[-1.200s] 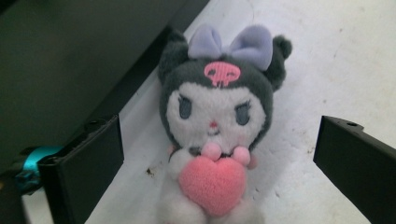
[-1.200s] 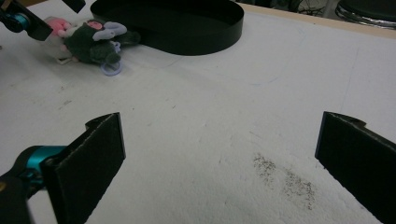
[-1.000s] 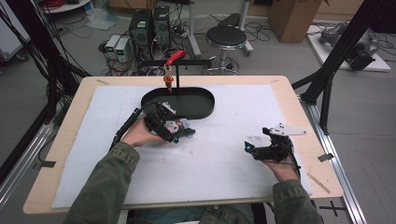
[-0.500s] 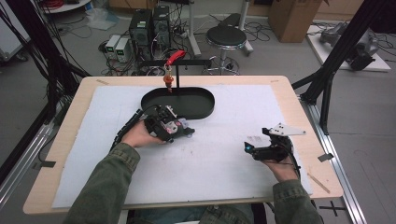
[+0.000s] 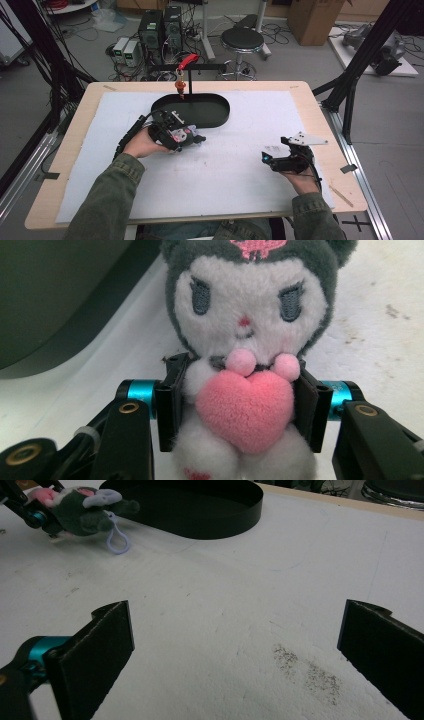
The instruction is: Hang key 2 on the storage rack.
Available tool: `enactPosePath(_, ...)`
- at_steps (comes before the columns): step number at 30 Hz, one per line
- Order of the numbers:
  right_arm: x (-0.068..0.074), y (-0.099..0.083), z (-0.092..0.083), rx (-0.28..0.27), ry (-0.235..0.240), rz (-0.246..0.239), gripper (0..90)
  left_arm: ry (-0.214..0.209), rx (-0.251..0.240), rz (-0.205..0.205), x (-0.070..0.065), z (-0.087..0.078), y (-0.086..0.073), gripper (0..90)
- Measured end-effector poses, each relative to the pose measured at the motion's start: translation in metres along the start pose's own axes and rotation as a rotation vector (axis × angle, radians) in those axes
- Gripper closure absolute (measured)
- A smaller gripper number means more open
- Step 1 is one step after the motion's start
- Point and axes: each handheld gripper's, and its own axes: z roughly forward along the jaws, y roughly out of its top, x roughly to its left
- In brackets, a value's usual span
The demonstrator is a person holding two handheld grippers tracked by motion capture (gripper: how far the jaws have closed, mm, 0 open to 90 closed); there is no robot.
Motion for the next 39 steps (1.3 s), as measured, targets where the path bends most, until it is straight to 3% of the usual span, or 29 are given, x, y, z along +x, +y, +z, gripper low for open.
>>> enactPosePath(7, 0.000, 0.000, 0.001, 0.001, 0.001, -0.002, 0.6, 0.002, -0.065, -0.023, 0.007, -0.022, -0.007, 49.8)
enactPosePath(13, 0.000, 0.000, 0.001, 0.000, 0.002, 0.001, 0.6, 0.026, -0.092, -0.041, 0.012, -0.037, -0.009, 49.8)
enactPosePath(29, 0.001, 0.001, 0.001, -0.003, 0.000, -0.005, 0.6, 0.116, -0.208, -0.072, 0.034, -0.083, -0.012, 49.8)
enactPosePath(39, 0.001, 0.001, 0.001, -0.005, -0.004, -0.005, 0.5, 0.174, -0.247, -0.100, 0.052, -0.107, -0.012, 49.9)
